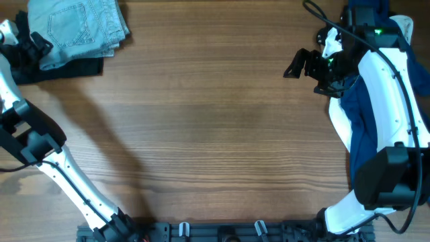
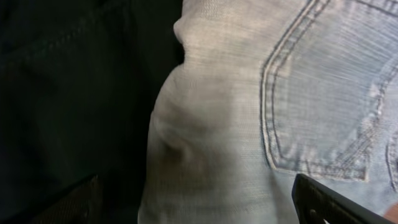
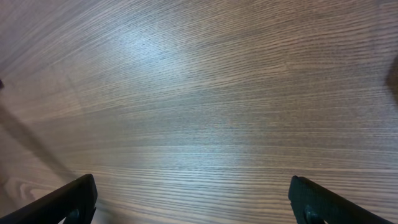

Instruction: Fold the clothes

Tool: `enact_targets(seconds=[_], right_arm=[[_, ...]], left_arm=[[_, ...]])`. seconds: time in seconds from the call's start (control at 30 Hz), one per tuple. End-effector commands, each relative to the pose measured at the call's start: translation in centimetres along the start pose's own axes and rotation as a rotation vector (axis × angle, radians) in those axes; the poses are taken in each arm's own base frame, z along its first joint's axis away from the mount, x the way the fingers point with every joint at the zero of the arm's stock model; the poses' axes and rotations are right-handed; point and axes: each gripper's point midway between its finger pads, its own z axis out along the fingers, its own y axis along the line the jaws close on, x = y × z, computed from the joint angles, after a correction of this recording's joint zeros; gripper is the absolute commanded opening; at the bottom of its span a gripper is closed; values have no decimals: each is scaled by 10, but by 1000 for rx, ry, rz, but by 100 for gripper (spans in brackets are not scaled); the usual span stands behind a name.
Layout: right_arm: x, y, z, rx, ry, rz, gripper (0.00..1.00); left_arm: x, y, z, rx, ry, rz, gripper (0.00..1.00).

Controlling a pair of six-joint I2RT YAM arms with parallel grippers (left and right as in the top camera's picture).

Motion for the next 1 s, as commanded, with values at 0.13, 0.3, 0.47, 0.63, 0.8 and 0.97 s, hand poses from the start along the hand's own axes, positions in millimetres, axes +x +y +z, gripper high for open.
enact_targets(seconds=[0.13, 0.3, 0.47, 0.63, 0.8, 0.97], right_arm=[[0, 3, -11, 6, -28, -30, 100], [1, 3, -11, 7, -24, -29, 100], [1, 3, -11, 7, -24, -29, 100], [0, 3, -11, 6, -28, -30, 100], [0, 3, -11, 6, -26, -29, 100], [2, 3, -11, 7, -21, -27, 100]], left_arm=[[7, -1, 26, 67, 4, 23, 51], [7, -6, 31, 87, 2, 30, 13], [-6, -21, 13, 114, -33, 51, 4], [-71, -119, -130, 164, -283, 220, 4], [-80, -104, -175, 26, -341, 256, 4], [-58, -45, -106, -36, -207, 191, 36]])
